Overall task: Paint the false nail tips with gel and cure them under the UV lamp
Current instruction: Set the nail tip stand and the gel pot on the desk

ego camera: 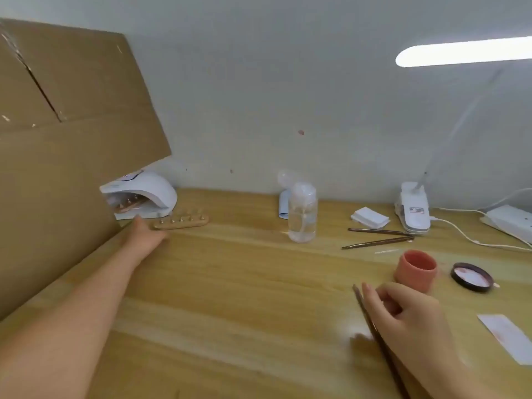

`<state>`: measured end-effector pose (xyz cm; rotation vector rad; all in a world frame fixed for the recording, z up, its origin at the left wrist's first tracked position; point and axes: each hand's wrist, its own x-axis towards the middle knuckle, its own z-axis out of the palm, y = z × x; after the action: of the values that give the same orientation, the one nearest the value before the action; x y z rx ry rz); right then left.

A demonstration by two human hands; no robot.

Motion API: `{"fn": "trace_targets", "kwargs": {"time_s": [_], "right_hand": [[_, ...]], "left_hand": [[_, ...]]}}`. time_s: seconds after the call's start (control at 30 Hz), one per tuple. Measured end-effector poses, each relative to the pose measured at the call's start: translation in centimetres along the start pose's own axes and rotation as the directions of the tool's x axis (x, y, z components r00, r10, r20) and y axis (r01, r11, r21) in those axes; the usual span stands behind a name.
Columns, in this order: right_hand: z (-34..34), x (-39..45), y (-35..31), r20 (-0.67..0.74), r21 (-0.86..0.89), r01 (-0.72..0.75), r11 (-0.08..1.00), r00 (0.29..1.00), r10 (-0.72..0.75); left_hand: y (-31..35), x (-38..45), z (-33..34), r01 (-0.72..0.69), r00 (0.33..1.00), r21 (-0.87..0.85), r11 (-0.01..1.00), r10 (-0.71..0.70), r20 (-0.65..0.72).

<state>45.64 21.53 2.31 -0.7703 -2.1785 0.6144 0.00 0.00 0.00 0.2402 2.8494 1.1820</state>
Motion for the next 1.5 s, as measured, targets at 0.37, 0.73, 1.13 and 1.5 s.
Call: {"fn": "trace_targets", "kwargs": {"time_s": [0.37, 0.73, 1.13, 1.5], "right_hand": [[0.6, 0.1, 0.4, 0.034, 0.083, -0.032, 0.996, 0.999, 0.030], [-2.4, 1.9, -2.8, 0.421, -0.574, 0.099, 0.813, 0.887, 0.189], [-2.9, 2.1, -1.9, 0.642, -0.505, 0.024, 0.863, 0.679, 0.356], [-7.2, 0.1, 1.4, 0.515, -0.511, 0.035, 0.859, 0.812, 0.274]], "left_hand": [[0.2, 0.9, 0.2, -0.197, 0.974, -0.052, 0.979, 0.202, 0.100], [1.9, -6.6, -1.3, -0.305, 0.945, -0.291, 0.907, 0.327, 0.028], [15.5, -20.4, 4.1, -0.373, 0.751, -0.658, 0.654, 0.629, 0.199], [18.3, -25.8, 11.0, -0.324, 0.759, -0.762, 0.561, 0.635, 0.144]]}}
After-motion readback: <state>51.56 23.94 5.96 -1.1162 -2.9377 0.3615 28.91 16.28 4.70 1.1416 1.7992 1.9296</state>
